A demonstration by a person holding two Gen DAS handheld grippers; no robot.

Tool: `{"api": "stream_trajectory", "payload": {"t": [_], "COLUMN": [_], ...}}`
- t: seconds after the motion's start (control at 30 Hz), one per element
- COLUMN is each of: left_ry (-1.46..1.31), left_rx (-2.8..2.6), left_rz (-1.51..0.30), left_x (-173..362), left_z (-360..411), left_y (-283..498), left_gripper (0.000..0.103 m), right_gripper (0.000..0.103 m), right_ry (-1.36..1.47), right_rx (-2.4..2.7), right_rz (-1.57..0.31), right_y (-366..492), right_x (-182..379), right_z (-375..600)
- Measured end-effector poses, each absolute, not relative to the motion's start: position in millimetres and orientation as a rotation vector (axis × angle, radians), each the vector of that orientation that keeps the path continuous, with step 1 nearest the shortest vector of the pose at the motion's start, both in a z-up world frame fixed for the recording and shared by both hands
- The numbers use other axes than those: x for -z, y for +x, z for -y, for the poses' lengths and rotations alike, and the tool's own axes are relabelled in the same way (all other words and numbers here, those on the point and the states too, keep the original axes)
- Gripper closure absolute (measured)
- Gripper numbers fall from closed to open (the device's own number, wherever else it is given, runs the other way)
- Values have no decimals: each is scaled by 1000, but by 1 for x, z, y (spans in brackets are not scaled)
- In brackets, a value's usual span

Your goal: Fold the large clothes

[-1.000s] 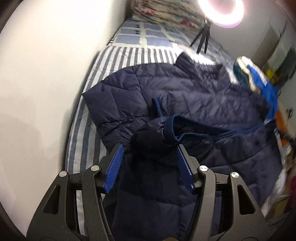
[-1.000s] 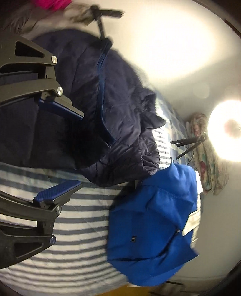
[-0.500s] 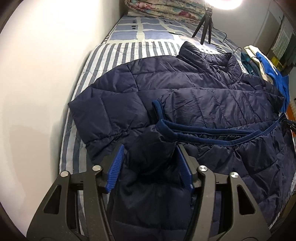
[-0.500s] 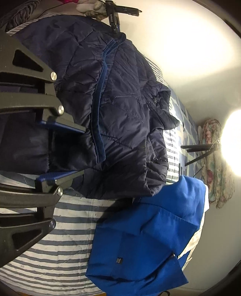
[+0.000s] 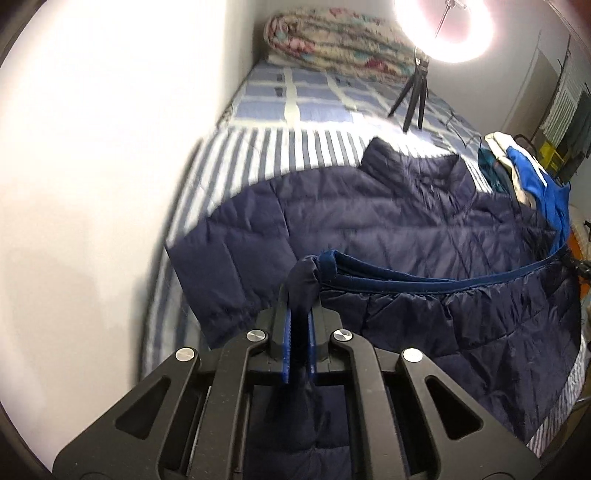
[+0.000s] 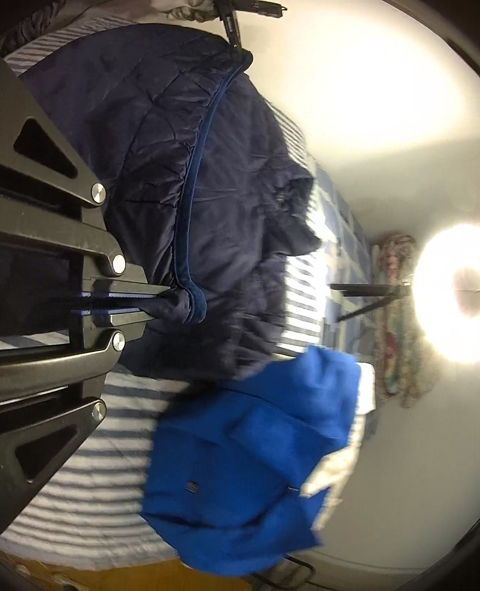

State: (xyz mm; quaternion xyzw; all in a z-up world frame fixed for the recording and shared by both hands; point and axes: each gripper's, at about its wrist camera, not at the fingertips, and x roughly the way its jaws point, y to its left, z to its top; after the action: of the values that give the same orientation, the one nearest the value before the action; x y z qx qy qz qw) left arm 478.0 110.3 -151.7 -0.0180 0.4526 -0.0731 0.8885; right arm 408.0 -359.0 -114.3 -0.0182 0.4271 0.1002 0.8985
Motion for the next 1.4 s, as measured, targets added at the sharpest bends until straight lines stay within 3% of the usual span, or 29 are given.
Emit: {"api": "stream_trajectory", "payload": {"t": [0.2,0.43,0.97,1.13,1.17,1.2,1.27,1.4], "left_ry": [3,30,127,150,145,134,83,17], "left_rx": [109,45,-82,-114,-133,-141,-139,-67], "left_rz": [-866,-823,-912,-941,-931,-923,-884,-811], "left_x": [118,109,216,232,227,222,204,154], "left_z": [-105,-96,-76,-72,-74,-76,-82,-84], "left_y": [526,600,690,693,690,688,678,642], "left_gripper": [98,98,97,81,68,63,61,61], "right_gripper": [103,103,103,101,90,84,75,72], "right_ry": [-114,-161,-468,-513,-486,-458,-423,-329], "right_rx": [-119,-14,119,138,123,114,99,57], "right_rz": [-821,-796,-847,-867,-876,-875,-850,-803], "right_y": [460,536,610,611,610,607,597,564], "right_x": [86,92,179,190,185,177,162,124], "right_z": [351,346,308,302,303,304,305,312]}}
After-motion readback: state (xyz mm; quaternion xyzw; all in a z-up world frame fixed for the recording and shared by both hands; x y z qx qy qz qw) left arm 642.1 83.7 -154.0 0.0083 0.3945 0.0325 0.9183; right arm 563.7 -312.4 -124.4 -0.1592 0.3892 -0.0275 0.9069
